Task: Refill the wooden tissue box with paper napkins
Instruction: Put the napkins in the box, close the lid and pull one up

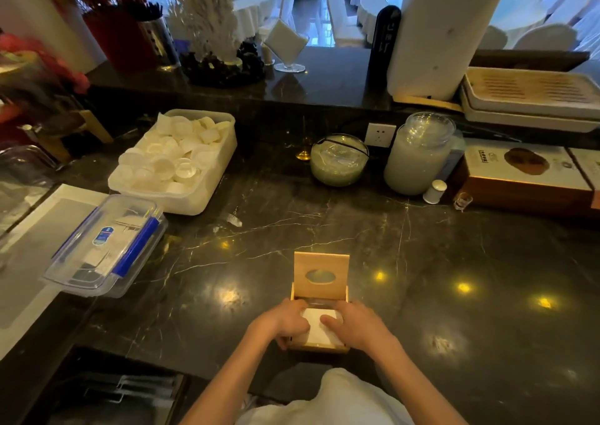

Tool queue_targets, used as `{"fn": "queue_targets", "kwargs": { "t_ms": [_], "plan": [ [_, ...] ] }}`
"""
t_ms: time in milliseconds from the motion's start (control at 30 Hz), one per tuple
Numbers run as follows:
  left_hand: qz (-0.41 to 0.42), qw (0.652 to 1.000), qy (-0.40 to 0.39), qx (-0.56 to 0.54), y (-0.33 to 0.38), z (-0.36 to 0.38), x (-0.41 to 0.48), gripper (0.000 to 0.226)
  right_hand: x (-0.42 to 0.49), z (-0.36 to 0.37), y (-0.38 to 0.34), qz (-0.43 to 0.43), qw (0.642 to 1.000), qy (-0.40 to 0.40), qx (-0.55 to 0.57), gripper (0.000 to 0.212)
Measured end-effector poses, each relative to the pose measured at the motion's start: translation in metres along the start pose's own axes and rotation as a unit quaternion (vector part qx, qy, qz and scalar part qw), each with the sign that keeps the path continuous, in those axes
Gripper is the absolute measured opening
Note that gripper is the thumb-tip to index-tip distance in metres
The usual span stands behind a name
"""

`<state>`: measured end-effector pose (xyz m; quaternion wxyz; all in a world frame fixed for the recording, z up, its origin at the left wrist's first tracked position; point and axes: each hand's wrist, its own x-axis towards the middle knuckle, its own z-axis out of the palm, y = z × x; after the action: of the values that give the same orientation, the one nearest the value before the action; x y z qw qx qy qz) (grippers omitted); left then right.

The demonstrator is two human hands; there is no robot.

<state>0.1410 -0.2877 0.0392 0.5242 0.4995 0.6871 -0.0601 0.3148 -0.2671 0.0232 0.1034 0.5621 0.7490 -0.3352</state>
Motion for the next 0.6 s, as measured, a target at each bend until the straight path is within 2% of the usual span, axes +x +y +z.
{"fn": "queue_targets", "kwargs": {
  "t_ms": [200,400,600],
  "plan": [
    [-0.006,1.0,0.013,0.006,-0.006,0.005,0.01,0.048,0.004,0.009,-0.007,0.024,0.998,0.022,-0.061,0.053],
    [-0.012,0.999,0.042,0.005,-0.006,0.008,0.016,0.053,0.008,0.013,-0.008,0.04,0.995,0.045,-0.084,0.057],
    [-0.003,0.998,0.068,0.011,-0.006,0.008,0.016,0.048,0.009,0.016,-0.008,0.044,0.992,0.063,-0.095,0.059]
  ]
}}
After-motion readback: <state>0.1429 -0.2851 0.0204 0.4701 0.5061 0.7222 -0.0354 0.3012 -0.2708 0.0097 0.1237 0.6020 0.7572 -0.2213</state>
